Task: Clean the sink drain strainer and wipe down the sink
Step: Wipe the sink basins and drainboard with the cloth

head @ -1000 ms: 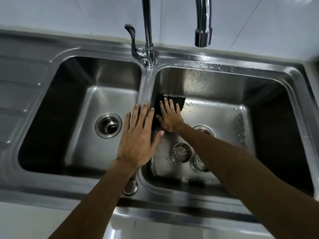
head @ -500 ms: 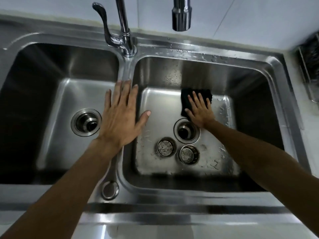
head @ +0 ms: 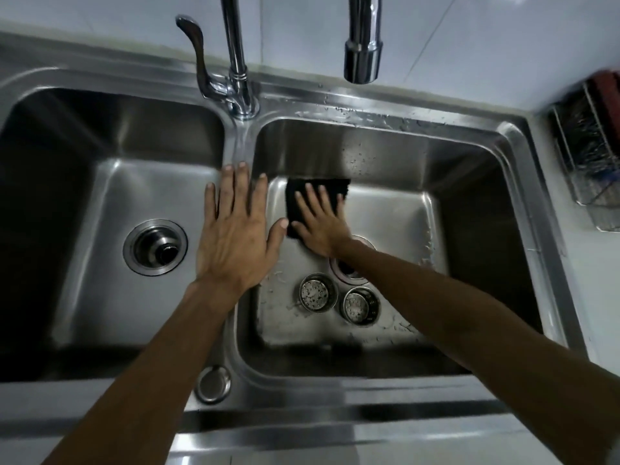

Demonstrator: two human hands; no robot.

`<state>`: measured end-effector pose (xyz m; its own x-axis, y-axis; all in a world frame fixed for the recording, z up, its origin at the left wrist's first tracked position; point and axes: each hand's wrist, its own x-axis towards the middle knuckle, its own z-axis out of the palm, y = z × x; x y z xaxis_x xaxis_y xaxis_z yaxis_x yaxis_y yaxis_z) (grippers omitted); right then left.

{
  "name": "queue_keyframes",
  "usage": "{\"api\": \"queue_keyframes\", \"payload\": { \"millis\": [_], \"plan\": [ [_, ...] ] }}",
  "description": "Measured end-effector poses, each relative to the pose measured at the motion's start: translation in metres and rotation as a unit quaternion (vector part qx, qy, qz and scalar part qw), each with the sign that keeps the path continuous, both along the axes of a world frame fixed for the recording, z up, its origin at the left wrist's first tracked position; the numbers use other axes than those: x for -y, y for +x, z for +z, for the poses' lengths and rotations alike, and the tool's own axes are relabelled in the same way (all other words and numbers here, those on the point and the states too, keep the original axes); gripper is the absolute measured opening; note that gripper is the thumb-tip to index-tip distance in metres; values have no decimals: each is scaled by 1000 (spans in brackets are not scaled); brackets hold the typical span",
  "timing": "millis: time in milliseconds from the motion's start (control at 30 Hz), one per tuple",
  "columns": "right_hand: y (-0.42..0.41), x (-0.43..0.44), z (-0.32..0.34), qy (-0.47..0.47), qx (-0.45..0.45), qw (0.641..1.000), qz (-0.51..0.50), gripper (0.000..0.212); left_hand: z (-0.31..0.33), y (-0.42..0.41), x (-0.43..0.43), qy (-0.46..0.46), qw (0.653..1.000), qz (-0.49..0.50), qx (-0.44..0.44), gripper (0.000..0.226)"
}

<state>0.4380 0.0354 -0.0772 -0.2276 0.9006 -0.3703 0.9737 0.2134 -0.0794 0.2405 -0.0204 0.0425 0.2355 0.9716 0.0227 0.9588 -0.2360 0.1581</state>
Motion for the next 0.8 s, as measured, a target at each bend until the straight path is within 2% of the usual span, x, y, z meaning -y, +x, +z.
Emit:
{"api": "queue_keyframes", "payload": {
  "millis": [67, 133, 267, 367, 567, 700, 800],
  "plan": [
    [-41, -9, -7, -2, 13, 998, 56, 71, -1, 0, -1, 3, 1000, 1, -4, 73],
    [-57, -14, -11, 5, 28, 997, 69, 72, -2, -1, -2, 5, 1000, 5, -12, 73],
    [-13, -14, -9, 9, 4, 994, 112, 69, 0, 1, -1, 2, 1000, -2, -25, 74],
    [50, -7, -4, 10, 42, 997, 71, 68, 2, 1, -1, -7, 1000, -6, -25, 75],
    [196, 35, 10, -19, 113, 988, -102, 69, -2, -2, -4, -6, 1000, -7, -17, 75],
    [203, 65, 9, -36, 155, 984, -84, 73, 0, -1, -4, -7, 1000, -9, -6, 75],
    [202, 112, 15, -87, 165, 981, -43, 88, 3, 0, -4, -11, 1000, -11, -9, 74]
  ]
}}
